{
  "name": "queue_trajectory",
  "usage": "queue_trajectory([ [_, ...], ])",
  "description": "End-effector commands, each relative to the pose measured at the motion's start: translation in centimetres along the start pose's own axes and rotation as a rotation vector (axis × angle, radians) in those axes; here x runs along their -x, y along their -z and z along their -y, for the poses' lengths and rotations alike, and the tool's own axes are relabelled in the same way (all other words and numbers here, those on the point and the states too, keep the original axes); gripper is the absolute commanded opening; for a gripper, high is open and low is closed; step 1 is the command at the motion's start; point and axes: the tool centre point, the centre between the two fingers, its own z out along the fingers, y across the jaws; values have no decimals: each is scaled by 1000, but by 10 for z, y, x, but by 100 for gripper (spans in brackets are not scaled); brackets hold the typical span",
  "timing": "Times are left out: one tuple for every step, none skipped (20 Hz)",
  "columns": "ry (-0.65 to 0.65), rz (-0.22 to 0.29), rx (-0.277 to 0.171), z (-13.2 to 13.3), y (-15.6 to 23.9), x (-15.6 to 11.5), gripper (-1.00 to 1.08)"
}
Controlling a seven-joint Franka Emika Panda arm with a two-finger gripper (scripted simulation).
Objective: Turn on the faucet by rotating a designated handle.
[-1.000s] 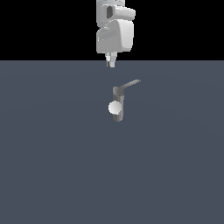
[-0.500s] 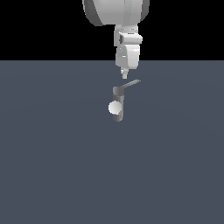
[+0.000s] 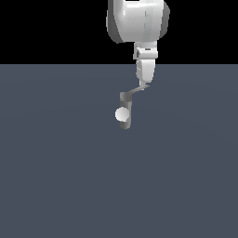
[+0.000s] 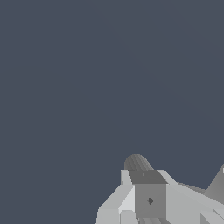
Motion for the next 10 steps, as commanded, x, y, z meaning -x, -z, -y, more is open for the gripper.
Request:
queue_trajectory([
  [-31, 0, -1, 5, -5, -8, -100],
  [-40, 0, -2, 6, -6, -10, -100],
  [-47, 1, -2, 7, -7, -12, -100],
  [-52, 1, -2, 7, -8, -13, -100],
  [-56, 1, -2, 8, -8, -14, -100],
  [-58, 1, -2, 8, -9, -15, -100],
  [-59, 1, -2, 8, -9, -15, -100],
  [-59, 1, -2, 8, -9, -15, -100],
  [-56, 1, -2, 8, -8, -15, -100],
  [-53, 2, -2, 7, -8, -14, -100],
])
